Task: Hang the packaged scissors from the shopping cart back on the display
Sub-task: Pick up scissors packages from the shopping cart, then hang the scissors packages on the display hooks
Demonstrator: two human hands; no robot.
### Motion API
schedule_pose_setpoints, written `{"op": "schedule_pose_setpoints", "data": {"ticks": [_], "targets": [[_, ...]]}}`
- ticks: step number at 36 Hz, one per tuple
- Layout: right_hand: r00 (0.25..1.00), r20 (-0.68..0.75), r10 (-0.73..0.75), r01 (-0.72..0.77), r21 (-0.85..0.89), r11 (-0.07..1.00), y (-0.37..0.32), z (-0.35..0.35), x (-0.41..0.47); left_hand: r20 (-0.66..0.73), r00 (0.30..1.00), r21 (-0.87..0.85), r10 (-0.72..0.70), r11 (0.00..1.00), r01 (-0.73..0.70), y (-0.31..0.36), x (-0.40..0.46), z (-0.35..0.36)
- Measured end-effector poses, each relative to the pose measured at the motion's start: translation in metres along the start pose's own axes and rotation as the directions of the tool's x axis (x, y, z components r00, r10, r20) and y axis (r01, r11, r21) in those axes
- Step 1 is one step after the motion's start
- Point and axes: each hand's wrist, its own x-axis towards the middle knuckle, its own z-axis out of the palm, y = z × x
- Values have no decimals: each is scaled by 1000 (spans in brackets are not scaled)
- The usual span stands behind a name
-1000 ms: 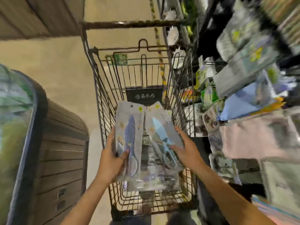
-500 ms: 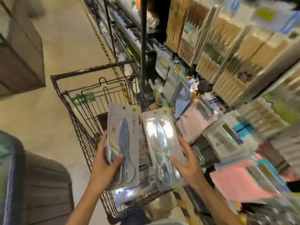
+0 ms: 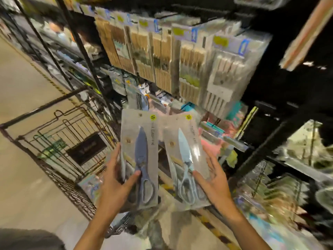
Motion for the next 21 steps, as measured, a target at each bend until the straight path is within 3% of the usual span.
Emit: {"op": "schedule_pose_setpoints", "data": {"ticks": [9, 21], "targets": [[956, -289, -51, 34, -67, 997, -25, -67, -87, 219, 966, -71, 137, 990, -125, 51, -30, 53], [760, -644, -88, 28, -103, 994, -55, -91, -221, 470, 828, -217, 307, 949, -229, 79, -68, 107]]}}
